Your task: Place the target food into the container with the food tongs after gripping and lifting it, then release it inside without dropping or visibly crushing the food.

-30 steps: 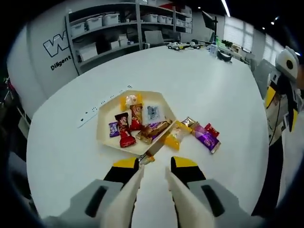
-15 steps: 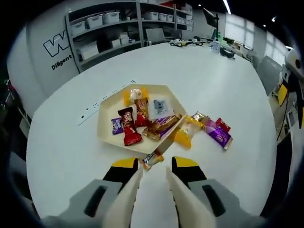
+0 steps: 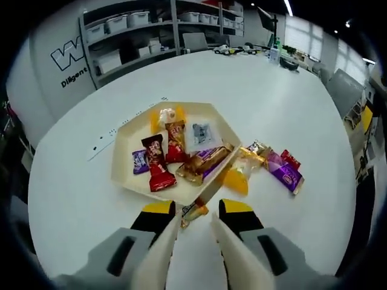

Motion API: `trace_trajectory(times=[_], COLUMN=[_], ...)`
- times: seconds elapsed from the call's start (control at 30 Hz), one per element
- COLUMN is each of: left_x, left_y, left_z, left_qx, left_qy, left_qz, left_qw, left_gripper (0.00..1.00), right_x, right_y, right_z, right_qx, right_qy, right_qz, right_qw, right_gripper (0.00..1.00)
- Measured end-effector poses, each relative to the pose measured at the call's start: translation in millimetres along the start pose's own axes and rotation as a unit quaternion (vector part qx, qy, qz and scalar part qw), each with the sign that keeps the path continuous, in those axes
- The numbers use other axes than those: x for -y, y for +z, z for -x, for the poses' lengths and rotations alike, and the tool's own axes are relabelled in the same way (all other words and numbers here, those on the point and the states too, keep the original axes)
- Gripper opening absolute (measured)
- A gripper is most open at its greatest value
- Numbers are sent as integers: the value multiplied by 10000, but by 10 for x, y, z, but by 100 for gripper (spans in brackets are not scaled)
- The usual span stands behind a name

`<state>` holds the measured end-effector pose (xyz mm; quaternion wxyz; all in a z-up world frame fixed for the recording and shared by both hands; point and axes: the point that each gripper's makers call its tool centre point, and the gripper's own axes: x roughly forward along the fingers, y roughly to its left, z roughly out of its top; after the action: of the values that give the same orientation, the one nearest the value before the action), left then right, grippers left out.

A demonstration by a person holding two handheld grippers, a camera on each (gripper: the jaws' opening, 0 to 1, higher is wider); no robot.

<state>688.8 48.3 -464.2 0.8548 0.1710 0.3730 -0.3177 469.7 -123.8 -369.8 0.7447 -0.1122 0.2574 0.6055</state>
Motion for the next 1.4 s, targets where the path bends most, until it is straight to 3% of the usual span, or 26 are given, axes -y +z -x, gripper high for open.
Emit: trace_trajectory(times=[0.4,1.0,1.07,1.4], left_x=[-88,-80,-43,75], left_y=[-37,-108,-118,-168], left_z=[-33,-130,-127,-70], left_qx=[-54,-264,-278,-361], left_qy=[3,-8,-100,-178], left_qz=[276,353,464,251], left_qw=[9996,9990,9985,9989], left_gripper=[26,26,24,20], right_x=[31,53,45,45], right_y=[9,3,4,30], right_z=[-5,19,21,36], right_qx=[0,-13,-15,23], right_qy=[-42,-85,-80,-74], right_qz=[-44,-85,-85,-42], right_qw=[10000,9999,9999,10000], right_gripper=[48,48,48,48])
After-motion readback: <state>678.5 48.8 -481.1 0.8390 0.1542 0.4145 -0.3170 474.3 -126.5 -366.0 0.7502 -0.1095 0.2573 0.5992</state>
